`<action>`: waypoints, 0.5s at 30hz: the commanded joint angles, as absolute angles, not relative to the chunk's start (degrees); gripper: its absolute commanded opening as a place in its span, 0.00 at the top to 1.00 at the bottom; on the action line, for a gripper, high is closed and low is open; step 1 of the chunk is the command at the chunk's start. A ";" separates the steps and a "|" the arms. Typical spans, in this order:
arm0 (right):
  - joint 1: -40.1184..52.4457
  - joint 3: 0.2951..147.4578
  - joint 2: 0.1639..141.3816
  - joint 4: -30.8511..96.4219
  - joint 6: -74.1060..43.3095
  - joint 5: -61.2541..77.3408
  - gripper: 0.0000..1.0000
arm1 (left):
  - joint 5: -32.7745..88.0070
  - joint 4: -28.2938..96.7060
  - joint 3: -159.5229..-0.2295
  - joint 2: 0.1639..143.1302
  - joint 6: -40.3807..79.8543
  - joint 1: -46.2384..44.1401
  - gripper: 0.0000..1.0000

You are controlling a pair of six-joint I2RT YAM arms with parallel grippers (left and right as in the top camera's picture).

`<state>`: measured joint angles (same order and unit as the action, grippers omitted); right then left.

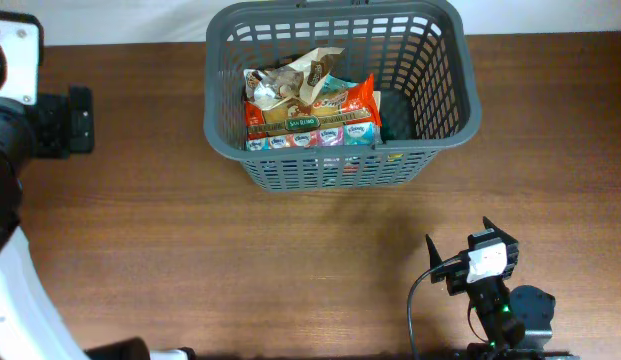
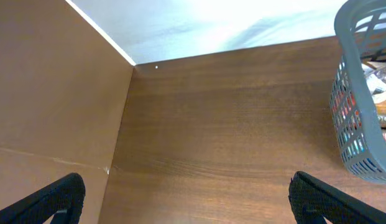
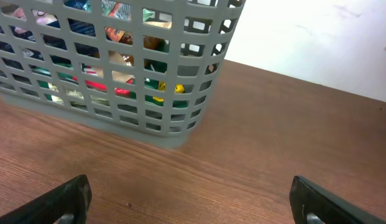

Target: Pack container

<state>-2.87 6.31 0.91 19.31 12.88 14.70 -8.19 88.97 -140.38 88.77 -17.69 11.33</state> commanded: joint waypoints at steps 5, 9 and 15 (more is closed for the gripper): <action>-2.26 5.89 0.32 19.29 12.99 15.25 0.01 | -7.60 58.83 -97.80 63.55 6.55 10.41 0.01; -2.26 5.89 0.32 19.29 12.99 15.25 0.01 | -3.62 36.14 -71.16 50.63 6.87 5.26 0.01; -2.26 5.89 0.32 19.29 12.99 15.22 0.01 | -3.86 9.19 -35.68 33.58 6.85 1.48 0.01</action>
<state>-2.83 6.31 0.91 19.29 12.86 14.70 -4.64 14.59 -47.03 39.27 5.52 2.07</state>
